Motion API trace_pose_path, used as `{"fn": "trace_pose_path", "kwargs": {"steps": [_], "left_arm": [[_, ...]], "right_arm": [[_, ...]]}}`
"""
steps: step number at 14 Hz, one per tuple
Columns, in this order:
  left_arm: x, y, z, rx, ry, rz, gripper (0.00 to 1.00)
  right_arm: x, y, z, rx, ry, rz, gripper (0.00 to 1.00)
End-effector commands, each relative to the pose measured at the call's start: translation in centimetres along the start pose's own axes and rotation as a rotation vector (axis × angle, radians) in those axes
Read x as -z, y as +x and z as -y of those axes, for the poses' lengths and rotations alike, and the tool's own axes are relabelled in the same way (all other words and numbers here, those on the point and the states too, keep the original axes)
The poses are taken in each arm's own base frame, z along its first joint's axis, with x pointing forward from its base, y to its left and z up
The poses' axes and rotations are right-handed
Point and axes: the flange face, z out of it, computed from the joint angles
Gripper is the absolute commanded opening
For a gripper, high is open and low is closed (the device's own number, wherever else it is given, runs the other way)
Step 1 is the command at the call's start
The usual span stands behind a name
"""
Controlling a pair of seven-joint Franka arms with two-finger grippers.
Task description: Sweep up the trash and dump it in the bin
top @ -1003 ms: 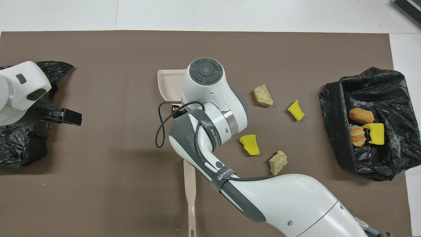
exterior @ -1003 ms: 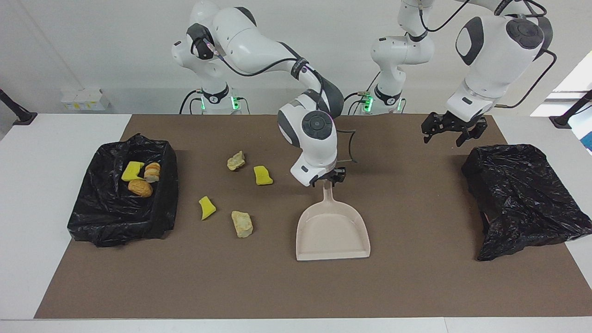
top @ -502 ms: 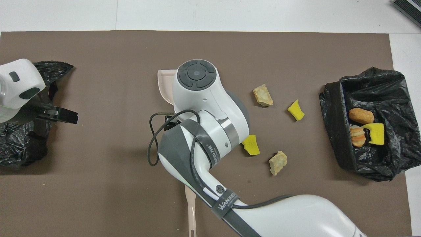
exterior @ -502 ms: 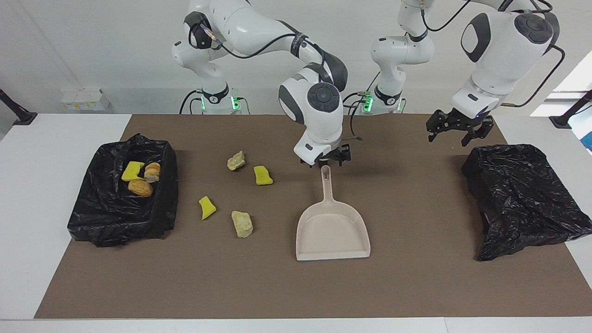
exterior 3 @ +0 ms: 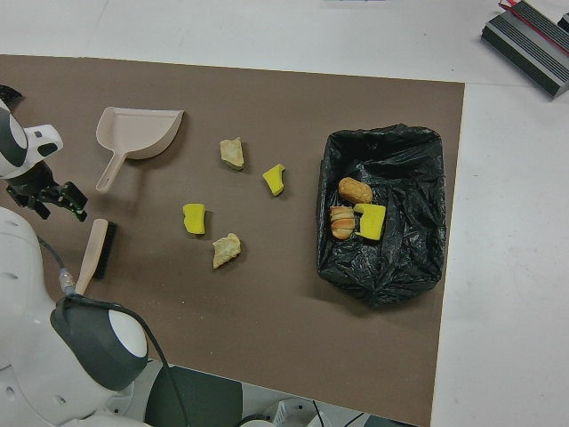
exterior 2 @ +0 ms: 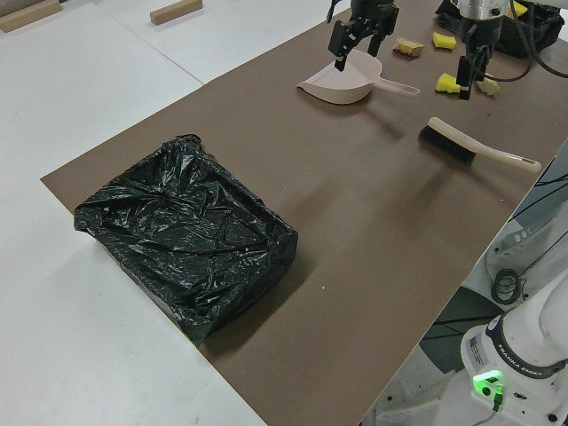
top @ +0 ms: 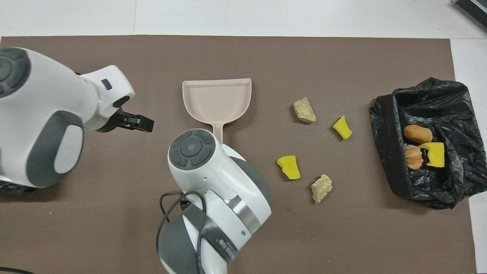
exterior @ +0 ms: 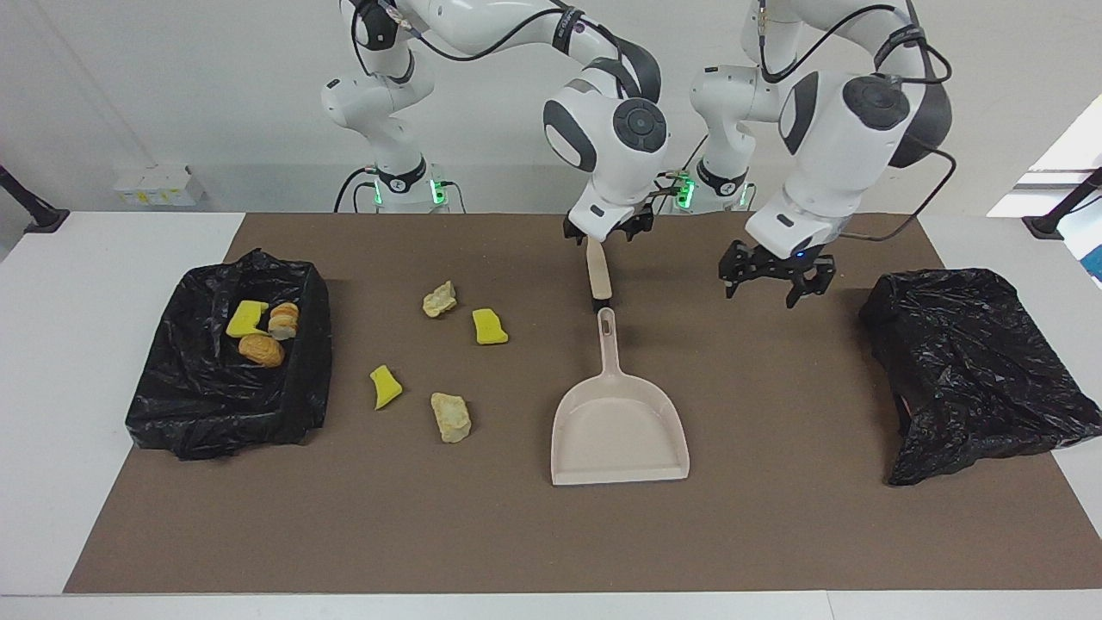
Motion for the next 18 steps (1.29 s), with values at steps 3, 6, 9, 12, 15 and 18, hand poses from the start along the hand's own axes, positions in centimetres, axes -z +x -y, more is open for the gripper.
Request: {"fn": "trace_pose_path", "kwargs": {"steps": [3, 6, 9, 12, 15, 18], "left_arm": [[-6.7, 5.1, -7.5, 0.140, -0.024, -0.026, 1.00], [-9.8, 5.1, -11.6, 0.147, -0.027, -0.019, 1.00], [-12.7, 4.2, -15.2, 0.134, -0.026, -0.014, 1.00], [-16.0, 2.8, -17.7, 0.172, -0.001, 0.046, 1.00], [-15.7, 2.5, -17.8, 0.172, 0.010, 0.077, 0.58], [-13.9, 2.3, -17.1, 0.178, 0.009, 0.084, 0.17]], "right_arm": [[-7.8, -9.3, -1.6, -0.021, 0.060, -0.029, 1.00], [-11.7, -12.3, -0.9, -0.003, 0.016, 0.007, 1.00], [-13.5, -13.0, -1.1, -0.012, 0.036, -0.031, 1.00], [-14.2, -12.7, -1.1, -0.020, 0.039, -0.036, 0.92], [-14.2, -12.4, -0.9, -0.057, 0.048, -0.042, 0.33], [-14.5, -12.0, -1.3, -0.075, 0.061, -0.056, 0.00]]}}
